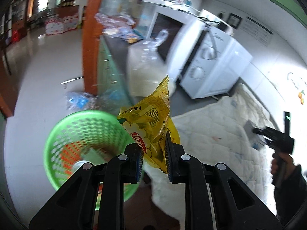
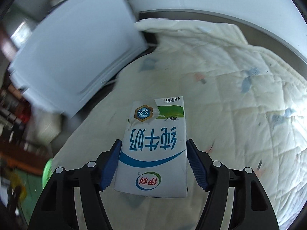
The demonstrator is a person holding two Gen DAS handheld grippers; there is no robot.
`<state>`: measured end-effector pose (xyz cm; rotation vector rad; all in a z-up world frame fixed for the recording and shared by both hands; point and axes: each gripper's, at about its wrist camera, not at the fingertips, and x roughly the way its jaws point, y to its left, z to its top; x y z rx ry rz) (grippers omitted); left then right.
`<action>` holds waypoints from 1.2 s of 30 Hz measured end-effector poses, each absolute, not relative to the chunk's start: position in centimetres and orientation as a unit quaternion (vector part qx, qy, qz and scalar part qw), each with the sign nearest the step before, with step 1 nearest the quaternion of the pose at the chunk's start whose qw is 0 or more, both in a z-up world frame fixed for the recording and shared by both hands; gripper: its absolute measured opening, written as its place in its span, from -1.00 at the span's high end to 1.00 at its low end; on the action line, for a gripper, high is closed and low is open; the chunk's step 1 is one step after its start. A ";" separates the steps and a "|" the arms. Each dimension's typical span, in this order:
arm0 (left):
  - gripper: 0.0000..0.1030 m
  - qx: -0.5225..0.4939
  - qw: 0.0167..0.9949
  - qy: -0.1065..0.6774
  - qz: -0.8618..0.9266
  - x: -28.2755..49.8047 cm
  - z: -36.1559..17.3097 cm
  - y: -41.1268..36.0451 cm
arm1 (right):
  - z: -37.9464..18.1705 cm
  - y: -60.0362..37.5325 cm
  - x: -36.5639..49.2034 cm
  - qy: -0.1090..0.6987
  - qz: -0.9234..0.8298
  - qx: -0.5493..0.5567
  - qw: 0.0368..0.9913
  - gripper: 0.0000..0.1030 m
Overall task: Collect trash
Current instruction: 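Carry bag and milk carton over the green basket and open both tools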
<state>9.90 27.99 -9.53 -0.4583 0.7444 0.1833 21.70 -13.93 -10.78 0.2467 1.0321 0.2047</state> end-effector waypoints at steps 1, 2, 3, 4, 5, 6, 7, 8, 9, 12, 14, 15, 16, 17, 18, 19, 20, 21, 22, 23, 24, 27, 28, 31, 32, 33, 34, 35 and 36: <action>0.63 -0.225 0.900 0.360 0.096 9.3 -9.7 28.7 | -10.4 -13.4 20.7 0.491 0.115 0.112 0.856 -0.26; 0.63 -0.227 0.898 0.362 0.105 8.8 -10.0 29.3 | -9.8 -12.6 20.1 0.489 0.134 0.102 0.856 -0.26; 0.63 -0.228 0.896 0.363 0.112 8.4 -10.2 29.9 | -9.3 -11.8 19.7 0.486 0.150 0.094 0.856 -0.26; 0.63 -0.230 0.894 0.365 0.121 7.9 -10.5 30.5 | -8.9 -11.1 18.9 0.485 0.167 0.091 0.854 -0.26; 0.63 -0.235 0.891 0.366 0.129 7.4 -10.8 31.2 | -8.6 -10.4 18.2 0.484 0.185 0.089 0.851 -0.26; 0.63 -0.239 0.889 0.367 0.134 7.2 -11.1 31.7 | -8.2 -9.3 17.5 0.483 0.202 0.086 0.848 -0.26; 0.63 -0.242 0.886 0.370 0.142 6.9 -11.5 32.4 | -8.1 -8.4 17.1 0.480 0.217 0.085 0.846 -0.26; 0.63 -0.243 0.882 0.374 0.151 6.6 -12.0 33.0 | -7.9 -7.4 16.5 0.479 0.234 0.085 0.842 -0.26; 0.63 -0.246 0.879 0.378 0.155 6.5 -12.4 33.5 | -7.7 -6.3 16.0 0.479 0.249 0.083 0.838 -0.26; 0.63 -0.253 0.865 0.396 0.173 6.4 -14.2 35.2 | -7.2 -3.5 15.1 0.476 0.281 0.075 0.830 -0.26; 0.62 -0.265 0.859 0.402 0.174 6.3 -15.3 36.3 | -6.7 -1.5 14.7 0.475 0.304 0.067 0.823 -0.26; 0.61 -0.272 0.855 0.405 0.179 6.3 -15.8 36.7 | -6.4 -0.5 14.5 0.473 0.315 0.063 0.820 -0.26; 0.61 -0.281 0.851 0.407 0.178 6.3 -16.4 37.1 | -6.3 0.3 14.6 0.472 0.325 0.060 0.817 -0.26; 0.55 -0.285 0.848 0.409 0.178 6.3 -16.7 37.4 | -6.4 1.9 14.5 0.470 0.339 0.054 0.813 -0.26; 0.55 -0.287 0.844 0.415 0.184 6.4 -17.3 37.7 | -6.2 2.9 14.3 0.470 0.348 0.052 0.810 -0.26; 0.55 -0.289 0.841 0.417 0.185 6.5 -17.7 37.9 | -6.2 3.9 14.1 0.471 0.358 0.049 0.805 -0.26; 0.50 -0.291 0.839 0.421 0.183 6.6 -18.1 38.0 | -6.3 5.3 13.9 0.473 0.374 0.045 0.796 -0.26; 0.46 -0.292 0.835 0.427 0.190 6.7 -18.4 38.2 | -6.4 6.3 13.8 0.474 0.382 0.041 0.792 -0.26; 0.26 -0.294 0.832 0.429 0.193 6.7 -18.6 38.3 | -6.5 7.4 13.7 0.474 0.389 0.035 0.789 -0.26; 0.14 -0.298 0.833 0.425 0.190 6.5 -18.7 38.3 | -6.6 8.8 13.6 0.474 0.400 0.028 0.784 -0.26; 0.11 -0.299 0.833 0.424 0.191 6.3 -18.8 38.3 | -6.8 9.8 13.7 0.475 0.406 0.026 0.780 -0.26; -0.01 -0.299 0.830 0.427 0.197 5.6 -19.1 38.5 | -7.7 13.2 13.8 0.477 0.429 0.006 0.767 -0.26; -0.01 -0.301 0.829 0.427 0.199 5.4 -19.2 38.6 | -7.9 14.1 13.8 0.476 0.431 -0.001 0.767 -0.26; -0.10 -0.304 0.826 0.427 0.208 4.6 -19.1 38.9 | -8.9 16.7 13.6 0.477 0.443 -0.019 0.759 -0.26; -0.12 -0.304 0.826 0.426 0.210 4.3 -19.0 39.0 | -9.3 17.6 13.6 0.479 0.449 -0.023 0.754 -0.26; -0.12 -0.304 0.826 0.424 0.212 4.0 -18.8 39.0 | -9.6 18.5 13.6 0.479 0.452 -0.029 0.752 -0.26; -0.14 -0.302 0.827 0.423 0.215 3.7 -18.6 39.1 | -10.1 19.1 13.8 0.478 0.451 -0.034 0.752 -0.26; -0.22 -0.300 0.827 0.422 0.220 3.3 -18.4 39.1 | -10.5 20.1 13.8 0.480 0.456 -0.041 0.749 -0.26; -0.26 -0.299 0.827 0.420 0.224 3.1 -18.2 39.1 | -10.9 20.9 13.8 0.481 0.458 -0.047 0.746 -0.27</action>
